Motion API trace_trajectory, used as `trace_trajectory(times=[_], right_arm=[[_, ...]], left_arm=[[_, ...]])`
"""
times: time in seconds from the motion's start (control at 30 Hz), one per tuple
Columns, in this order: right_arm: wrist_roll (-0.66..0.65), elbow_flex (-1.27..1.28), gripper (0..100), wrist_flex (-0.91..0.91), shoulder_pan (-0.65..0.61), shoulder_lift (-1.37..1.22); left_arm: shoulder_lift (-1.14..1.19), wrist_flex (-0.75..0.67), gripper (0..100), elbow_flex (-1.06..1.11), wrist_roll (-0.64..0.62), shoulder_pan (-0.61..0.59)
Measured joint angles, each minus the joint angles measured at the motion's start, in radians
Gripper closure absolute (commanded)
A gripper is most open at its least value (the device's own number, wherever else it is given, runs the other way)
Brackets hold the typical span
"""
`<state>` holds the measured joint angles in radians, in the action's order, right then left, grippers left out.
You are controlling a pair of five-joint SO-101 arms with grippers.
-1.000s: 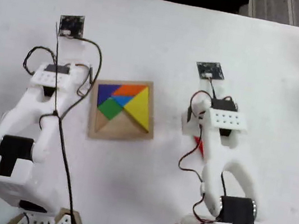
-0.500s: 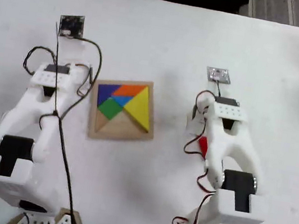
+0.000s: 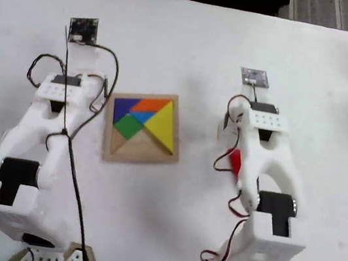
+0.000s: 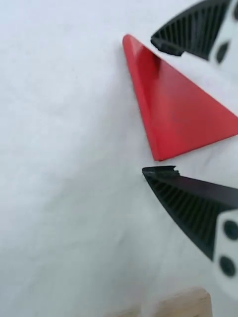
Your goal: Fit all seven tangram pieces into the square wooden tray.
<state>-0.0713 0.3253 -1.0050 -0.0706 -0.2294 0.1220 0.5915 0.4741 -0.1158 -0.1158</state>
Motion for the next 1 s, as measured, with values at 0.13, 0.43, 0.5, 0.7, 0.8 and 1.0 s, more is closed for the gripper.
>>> trace_trajectory(times=[0.13, 0.43, 0.5, 0.7, 0.8, 1.0], right_arm=[[0.000, -0.023, 65.0, -0.017, 0.000, -0.035], [0.000, -0.043, 65.0, -0.048, 0.012, -0.057], [0.000, -0.051, 65.0, -0.048, 0.020, -0.058], [0.006, -0.052, 65.2, -0.048, 0.025, -0.058], [0.006, -0.052, 67.4, -0.052, 0.026, -0.058], [0.008, -0.052, 74.8, -0.080, 0.037, -0.057]], left_arm=[[0.000, 0.000, 98, 0.000, 0.000, 0.000], [0.000, 0.000, 98, 0.000, 0.000, 0.000], [0.000, 0.000, 98, 0.000, 0.000, 0.000], [0.000, 0.000, 98, 0.000, 0.000, 0.000], [0.000, 0.000, 98, 0.000, 0.000, 0.000], [0.000, 0.000, 98, 0.000, 0.000, 0.000]])
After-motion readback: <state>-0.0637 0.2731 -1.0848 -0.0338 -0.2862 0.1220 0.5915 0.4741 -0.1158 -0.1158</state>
